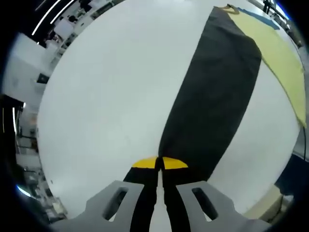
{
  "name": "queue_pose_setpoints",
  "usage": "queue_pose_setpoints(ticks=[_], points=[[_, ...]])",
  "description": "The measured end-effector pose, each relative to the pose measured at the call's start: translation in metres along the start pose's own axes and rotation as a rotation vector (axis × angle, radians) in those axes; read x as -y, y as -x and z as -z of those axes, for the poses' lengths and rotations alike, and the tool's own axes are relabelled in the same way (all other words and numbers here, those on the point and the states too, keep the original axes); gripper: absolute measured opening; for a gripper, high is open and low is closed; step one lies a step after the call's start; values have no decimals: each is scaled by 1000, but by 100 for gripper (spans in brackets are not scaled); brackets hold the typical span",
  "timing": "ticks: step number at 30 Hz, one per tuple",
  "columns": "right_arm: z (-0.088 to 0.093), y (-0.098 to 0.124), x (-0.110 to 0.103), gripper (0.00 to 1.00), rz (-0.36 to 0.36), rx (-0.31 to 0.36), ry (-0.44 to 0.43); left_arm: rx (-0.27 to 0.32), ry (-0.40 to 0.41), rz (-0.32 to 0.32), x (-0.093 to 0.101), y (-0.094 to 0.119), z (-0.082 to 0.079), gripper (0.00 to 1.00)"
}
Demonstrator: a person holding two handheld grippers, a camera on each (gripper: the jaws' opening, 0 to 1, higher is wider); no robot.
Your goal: Fold the garment on the visible template until the final outline fits inside the template.
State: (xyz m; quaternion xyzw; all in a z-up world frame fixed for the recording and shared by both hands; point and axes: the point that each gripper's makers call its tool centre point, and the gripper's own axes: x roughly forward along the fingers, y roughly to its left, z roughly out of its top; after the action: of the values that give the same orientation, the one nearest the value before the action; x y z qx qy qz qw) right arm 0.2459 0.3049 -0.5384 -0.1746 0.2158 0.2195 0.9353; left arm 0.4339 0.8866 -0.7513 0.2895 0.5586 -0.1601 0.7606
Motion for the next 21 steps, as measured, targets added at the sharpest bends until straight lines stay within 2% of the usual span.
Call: queue_pose_setpoints(ticks=[21], points=[[-3,6,3,100,33,-15,-5,-6,-25,-28,-15,-5,-8,0]])
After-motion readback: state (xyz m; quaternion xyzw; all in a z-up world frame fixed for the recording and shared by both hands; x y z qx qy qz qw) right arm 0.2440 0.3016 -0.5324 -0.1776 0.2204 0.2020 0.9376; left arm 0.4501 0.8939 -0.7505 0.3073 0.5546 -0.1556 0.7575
